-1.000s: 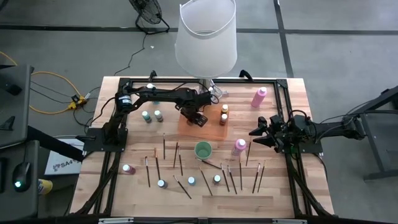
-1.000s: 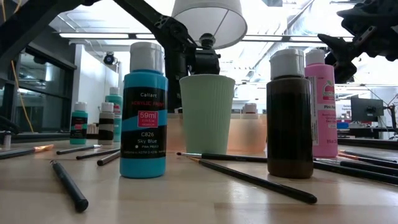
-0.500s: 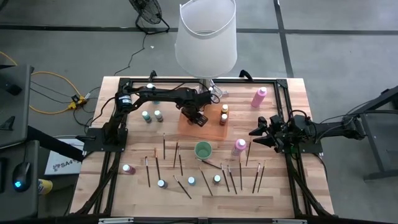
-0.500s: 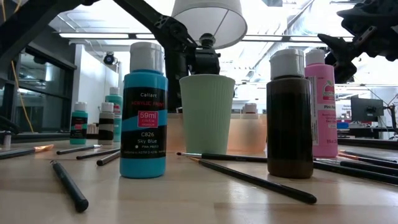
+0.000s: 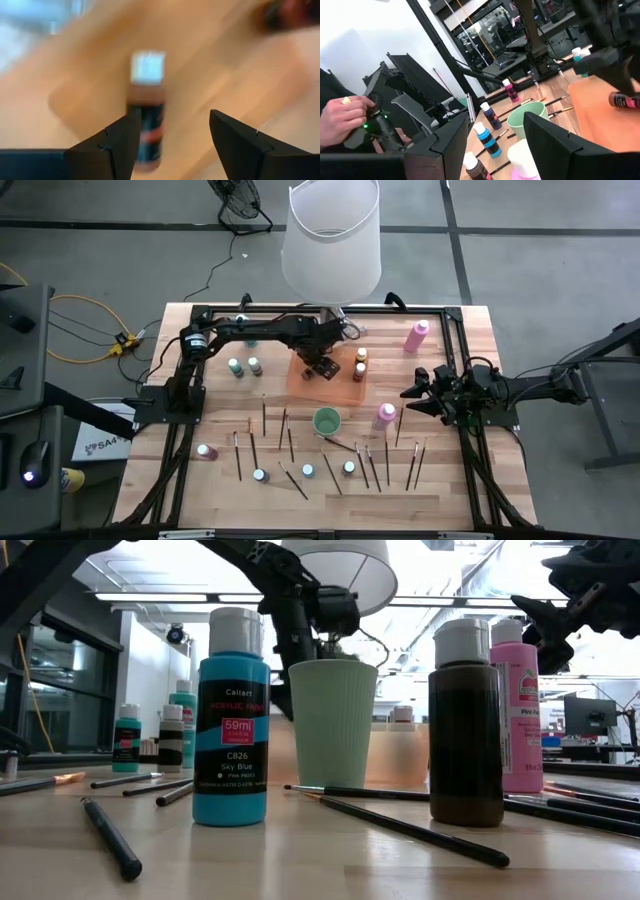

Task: Pick & Place Paint Supplies
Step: Adjust the small brown paint bottle in the orange bin

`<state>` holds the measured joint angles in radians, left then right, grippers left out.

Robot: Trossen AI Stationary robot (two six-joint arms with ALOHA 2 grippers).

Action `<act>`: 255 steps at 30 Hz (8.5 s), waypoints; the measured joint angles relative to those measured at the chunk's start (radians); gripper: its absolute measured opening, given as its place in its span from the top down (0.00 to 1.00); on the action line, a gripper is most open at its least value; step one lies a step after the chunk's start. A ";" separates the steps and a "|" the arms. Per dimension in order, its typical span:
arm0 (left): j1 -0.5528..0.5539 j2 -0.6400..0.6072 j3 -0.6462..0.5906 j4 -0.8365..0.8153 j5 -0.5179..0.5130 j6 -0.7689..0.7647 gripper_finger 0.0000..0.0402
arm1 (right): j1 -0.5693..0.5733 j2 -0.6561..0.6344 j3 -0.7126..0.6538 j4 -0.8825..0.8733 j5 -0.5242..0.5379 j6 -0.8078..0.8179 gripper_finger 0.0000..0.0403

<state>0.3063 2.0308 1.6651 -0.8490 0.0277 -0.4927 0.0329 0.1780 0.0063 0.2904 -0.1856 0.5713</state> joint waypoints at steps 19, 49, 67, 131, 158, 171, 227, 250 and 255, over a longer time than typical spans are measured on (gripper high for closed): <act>0.001 0.109 0.018 0.051 -0.109 0.035 0.43 | 0.000 0.000 0.000 -0.003 0.000 0.000 0.53; -0.020 0.113 0.017 -0.079 -0.004 0.061 0.43 | 0.000 0.000 0.000 -0.003 0.000 0.000 0.53; -0.019 0.113 0.017 -0.105 -0.012 0.044 0.56 | 0.000 0.000 0.000 -0.003 0.000 0.000 0.53; -0.104 -0.017 -0.706 1.764 0.252 0.541 0.72 | 0.000 0.000 0.000 -0.003 0.000 0.000 0.53; -0.104 0.005 -0.682 1.759 0.250 0.536 0.67 | 0.000 0.000 0.000 -0.003 0.000 0.000 0.53; -0.104 0.005 -0.682 1.766 0.247 0.535 0.67 | 0.000 0.000 0.000 -0.003 0.000 0.000 0.53; -0.104 0.005 -0.643 1.731 0.149 0.488 0.67 | 0.000 0.000 0.000 -0.003 0.000 0.000 0.53; -0.106 0.016 -0.636 1.736 0.196 0.480 0.67 | 0.000 0.000 0.000 -0.003 0.000 0.000 0.53; -0.106 0.016 -0.636 1.736 0.198 0.485 0.67 | 0.000 0.000 0.000 -0.003 0.000 0.000 0.53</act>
<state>0.2005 2.0468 1.0294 0.8867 0.2253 -0.0078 0.0326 0.1776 0.0063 0.2874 -0.1856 0.5713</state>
